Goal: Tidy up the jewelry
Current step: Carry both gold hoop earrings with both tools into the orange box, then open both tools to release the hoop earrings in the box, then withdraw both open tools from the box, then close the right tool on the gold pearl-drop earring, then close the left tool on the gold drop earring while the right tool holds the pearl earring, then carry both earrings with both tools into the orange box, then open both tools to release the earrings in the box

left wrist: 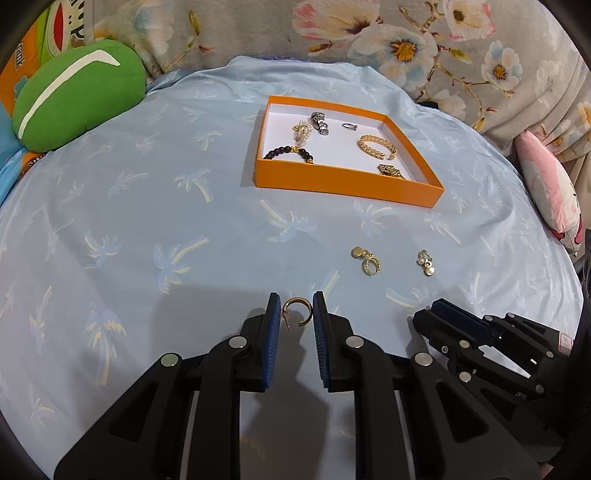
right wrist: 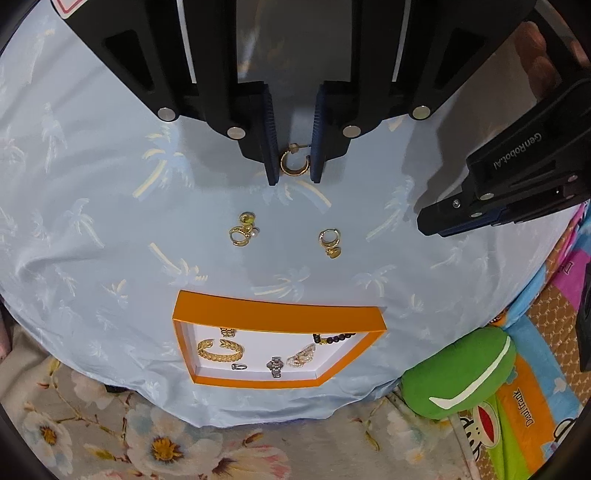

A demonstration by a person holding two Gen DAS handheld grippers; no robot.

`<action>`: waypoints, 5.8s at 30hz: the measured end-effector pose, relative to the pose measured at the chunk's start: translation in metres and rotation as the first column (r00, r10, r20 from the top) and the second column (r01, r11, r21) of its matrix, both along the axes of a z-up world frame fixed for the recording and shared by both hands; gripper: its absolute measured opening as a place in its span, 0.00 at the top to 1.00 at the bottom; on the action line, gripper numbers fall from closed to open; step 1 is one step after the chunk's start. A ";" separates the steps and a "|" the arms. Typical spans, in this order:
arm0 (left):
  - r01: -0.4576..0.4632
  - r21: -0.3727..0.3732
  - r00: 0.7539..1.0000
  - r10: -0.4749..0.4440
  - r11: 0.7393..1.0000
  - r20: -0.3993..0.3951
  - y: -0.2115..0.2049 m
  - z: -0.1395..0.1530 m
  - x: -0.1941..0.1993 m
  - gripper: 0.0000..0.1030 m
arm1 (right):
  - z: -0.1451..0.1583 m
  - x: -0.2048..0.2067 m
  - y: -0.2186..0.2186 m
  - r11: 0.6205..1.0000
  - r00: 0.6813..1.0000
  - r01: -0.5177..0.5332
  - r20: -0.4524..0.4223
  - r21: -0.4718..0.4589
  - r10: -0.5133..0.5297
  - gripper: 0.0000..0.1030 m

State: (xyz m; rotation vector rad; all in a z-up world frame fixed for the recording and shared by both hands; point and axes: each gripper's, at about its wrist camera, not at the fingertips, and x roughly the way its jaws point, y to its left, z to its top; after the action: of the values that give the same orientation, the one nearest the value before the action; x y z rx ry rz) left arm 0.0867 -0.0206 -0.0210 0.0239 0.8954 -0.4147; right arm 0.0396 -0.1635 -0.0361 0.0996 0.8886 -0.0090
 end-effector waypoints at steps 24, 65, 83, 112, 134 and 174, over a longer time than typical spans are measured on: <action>0.051 -0.052 0.994 -0.045 0.997 0.104 -0.062 0.058 0.119 0.83 | 0.055 0.129 -0.076 0.990 0.990 0.075 0.111 0.116 -0.088 0.85; -0.067 -0.048 0.997 0.068 0.997 0.021 0.018 0.029 0.050 0.65 | 0.020 0.027 -0.058 0.994 0.997 0.069 0.036 0.082 -0.072 0.80; -0.035 -0.008 0.999 0.035 0.999 -0.006 0.004 0.013 0.022 0.65 | 0.001 0.042 -0.034 0.997 0.998 0.069 0.015 -0.016 -0.069 0.83; 0.048 -0.009 0.996 -0.048 0.999 -0.074 -0.055 -0.007 0.030 0.95 | 0.015 0.004 -0.073 0.987 0.991 0.123 0.039 0.104 -0.128 0.84; 0.041 -0.065 0.999 -0.041 0.997 0.001 -0.040 0.037 0.028 0.95 | 0.047 0.014 -0.067 0.990 0.988 0.088 0.115 0.106 -0.100 0.84; 0.027 -0.103 0.999 -0.023 0.994 0.047 -0.084 0.029 0.160 0.95 | 0.038 0.175 -0.074 0.994 0.988 0.047 0.139 0.103 -0.062 0.83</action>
State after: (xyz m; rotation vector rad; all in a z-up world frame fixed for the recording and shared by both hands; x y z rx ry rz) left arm 0.2471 -0.1045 0.0079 -0.0503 0.8286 -0.4817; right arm 0.2150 -0.2373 0.0022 0.2152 0.7433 -0.0087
